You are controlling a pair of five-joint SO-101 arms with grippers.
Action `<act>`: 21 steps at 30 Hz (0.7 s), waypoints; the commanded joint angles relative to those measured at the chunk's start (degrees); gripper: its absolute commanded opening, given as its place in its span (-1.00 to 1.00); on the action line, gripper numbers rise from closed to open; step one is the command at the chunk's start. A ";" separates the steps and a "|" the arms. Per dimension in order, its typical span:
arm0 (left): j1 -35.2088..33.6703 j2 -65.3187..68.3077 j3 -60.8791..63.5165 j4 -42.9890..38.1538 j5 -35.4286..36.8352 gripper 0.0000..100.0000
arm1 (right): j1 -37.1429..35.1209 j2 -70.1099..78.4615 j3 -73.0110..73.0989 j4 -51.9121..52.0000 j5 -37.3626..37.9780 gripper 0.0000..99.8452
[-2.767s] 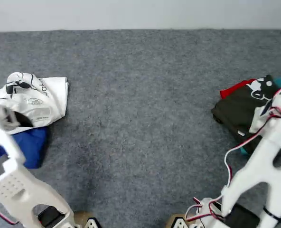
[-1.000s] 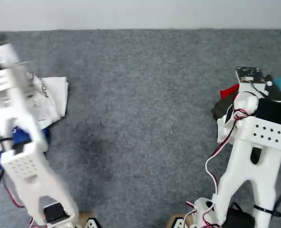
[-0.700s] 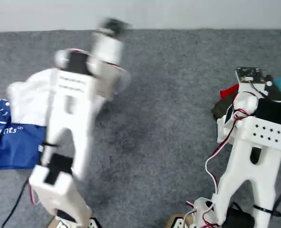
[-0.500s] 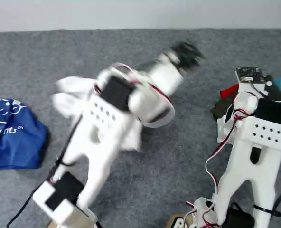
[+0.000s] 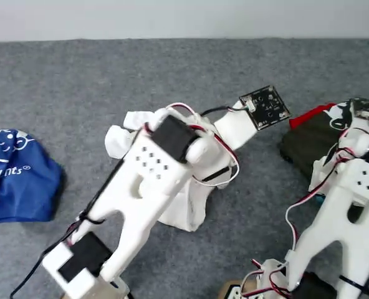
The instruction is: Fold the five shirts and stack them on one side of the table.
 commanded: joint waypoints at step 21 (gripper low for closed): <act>-3.25 -3.78 -1.01 1.23 -1.67 -0.57 | -15.60 -1.80 2.99 0.57 3.16 -0.44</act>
